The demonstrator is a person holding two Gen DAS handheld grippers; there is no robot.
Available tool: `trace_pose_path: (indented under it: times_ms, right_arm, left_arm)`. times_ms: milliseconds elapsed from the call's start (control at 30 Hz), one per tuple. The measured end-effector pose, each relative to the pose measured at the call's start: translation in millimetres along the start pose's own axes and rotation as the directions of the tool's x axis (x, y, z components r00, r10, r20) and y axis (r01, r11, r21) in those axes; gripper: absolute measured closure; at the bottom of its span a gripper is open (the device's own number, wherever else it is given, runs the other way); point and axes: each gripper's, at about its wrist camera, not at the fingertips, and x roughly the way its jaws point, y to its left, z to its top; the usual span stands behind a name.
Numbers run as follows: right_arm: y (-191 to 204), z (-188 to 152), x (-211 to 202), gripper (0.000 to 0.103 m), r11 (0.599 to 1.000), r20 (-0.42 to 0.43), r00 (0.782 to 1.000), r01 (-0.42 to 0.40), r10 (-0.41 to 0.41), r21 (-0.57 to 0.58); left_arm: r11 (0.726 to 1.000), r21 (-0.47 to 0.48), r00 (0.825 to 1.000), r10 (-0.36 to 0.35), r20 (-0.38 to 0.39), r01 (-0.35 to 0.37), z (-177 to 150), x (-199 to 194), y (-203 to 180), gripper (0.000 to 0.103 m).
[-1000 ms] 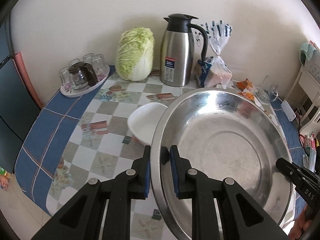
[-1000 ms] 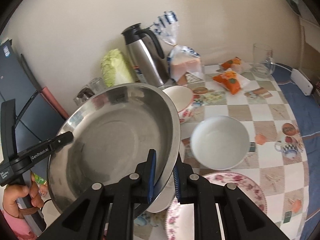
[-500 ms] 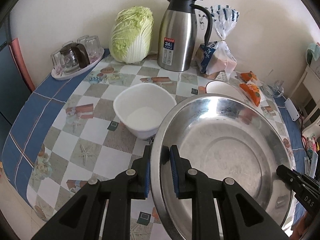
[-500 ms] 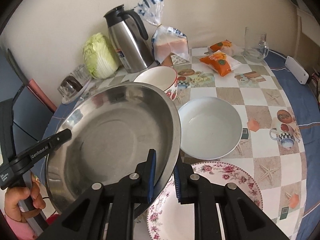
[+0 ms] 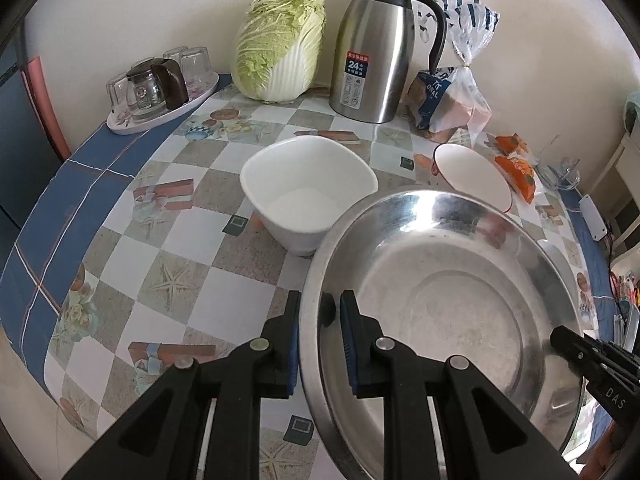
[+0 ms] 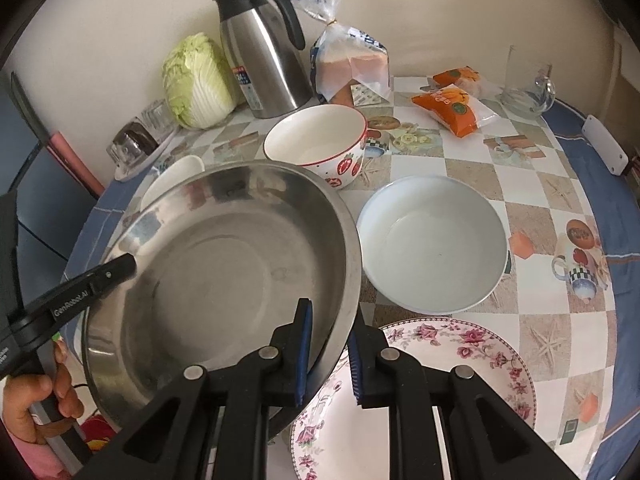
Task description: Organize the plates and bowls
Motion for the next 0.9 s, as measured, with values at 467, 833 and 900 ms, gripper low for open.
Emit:
trace_pose_path:
  times_ms: [467, 833, 900]
  right_arm:
    - [-12, -5, 5, 0.084, 1.000, -0.015, 1.000, 0.026, -0.026, 0.013]
    - [-5, -9, 15, 0.083, 1.000, -0.048, 0.999, 0.025, -0.025, -0.007]
    - [-3, -9, 18, 0.083, 0.999, -0.056, 0.998, 0.029, -0.030, -0.017]
  left_arm:
    - [0.997, 0.076, 0.998, 0.010, -0.067, -0.005, -10, 14, -14, 0.084]
    - [0.997, 0.071, 0.991, 0.047, -0.126, -0.038, -18, 26, -9, 0.083]
    - [0.997, 0.070, 0.990, 0.054, -0.134, -0.045, -19, 27, -8, 0.082]
